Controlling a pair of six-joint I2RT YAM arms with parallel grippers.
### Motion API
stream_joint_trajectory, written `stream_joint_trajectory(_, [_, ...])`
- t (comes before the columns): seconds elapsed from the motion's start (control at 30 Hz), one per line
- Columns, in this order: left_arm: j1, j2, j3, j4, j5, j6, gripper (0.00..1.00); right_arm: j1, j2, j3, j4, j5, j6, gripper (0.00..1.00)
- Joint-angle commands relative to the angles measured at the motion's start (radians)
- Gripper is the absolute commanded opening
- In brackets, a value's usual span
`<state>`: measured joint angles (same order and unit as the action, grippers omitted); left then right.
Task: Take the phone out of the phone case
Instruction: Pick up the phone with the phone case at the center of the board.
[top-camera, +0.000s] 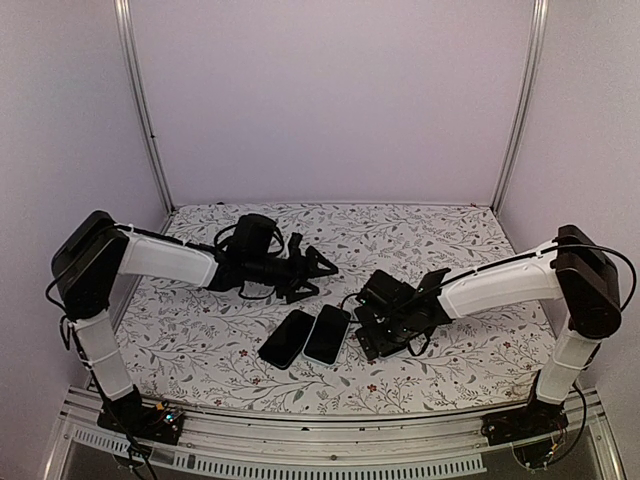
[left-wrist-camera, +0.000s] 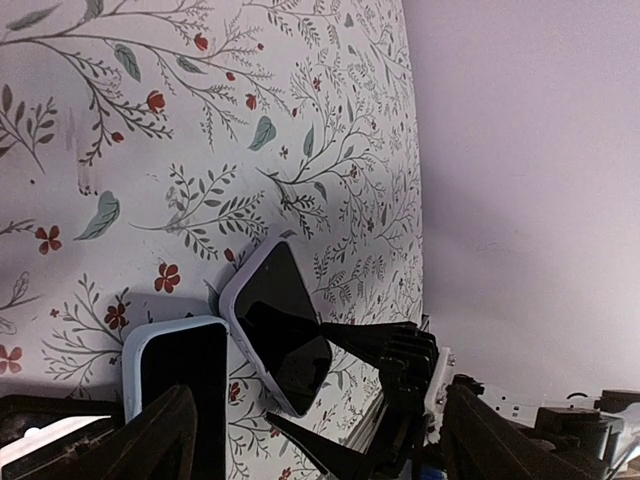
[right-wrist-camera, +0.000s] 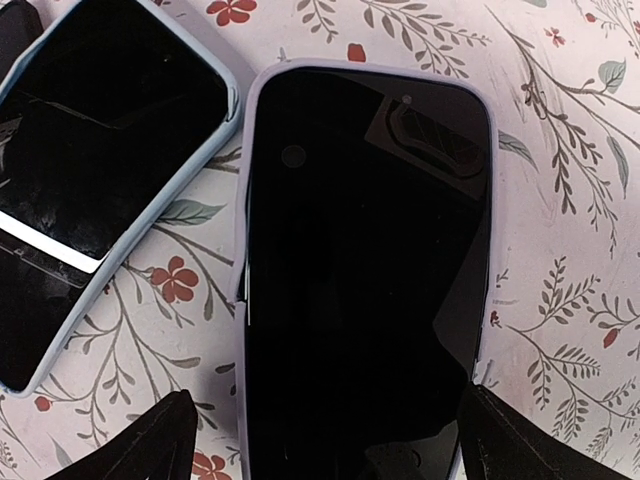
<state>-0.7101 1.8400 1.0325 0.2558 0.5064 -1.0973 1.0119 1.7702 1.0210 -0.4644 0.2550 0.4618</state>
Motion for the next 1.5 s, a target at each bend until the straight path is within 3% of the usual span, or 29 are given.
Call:
stream_joint_trajectory(0.0, [0.006, -0.033, -0.014, -0.007, -0.009, 0.024, 0.86, -0.01, 0.043, 0.057, -0.108, 0.036, -0.019, 0.92])
stream_joint_trajectory(0.33, [0.006, -0.016, -0.017, 0.02, 0.008, 0.013, 0.86, -0.015, -0.007, 0.06, -0.11, 0.019, -0.012, 0.99])
stream_joint_trajectory(0.7, [0.008, -0.014, -0.024, 0.023, 0.014, 0.007, 0.86, -0.073, 0.009, 0.021, -0.041, -0.151, -0.064, 0.98])
stream_joint_trajectory(1.03, [0.008, -0.013, -0.049, 0.057, 0.036, -0.019, 0.86, -0.072, 0.105, 0.064, -0.095, -0.144, -0.075, 0.78])
stream_joint_trajectory(1.2, [0.006, 0.005, -0.042, 0.075, 0.059, -0.036, 0.86, -0.073, 0.139, 0.106, -0.137, -0.102, -0.064, 0.58])
stream_joint_trajectory(1.47, [0.006, 0.009, -0.013, 0.059, 0.065, -0.036, 0.86, -0.077, 0.085, 0.139, -0.137, -0.043, -0.025, 0.51])
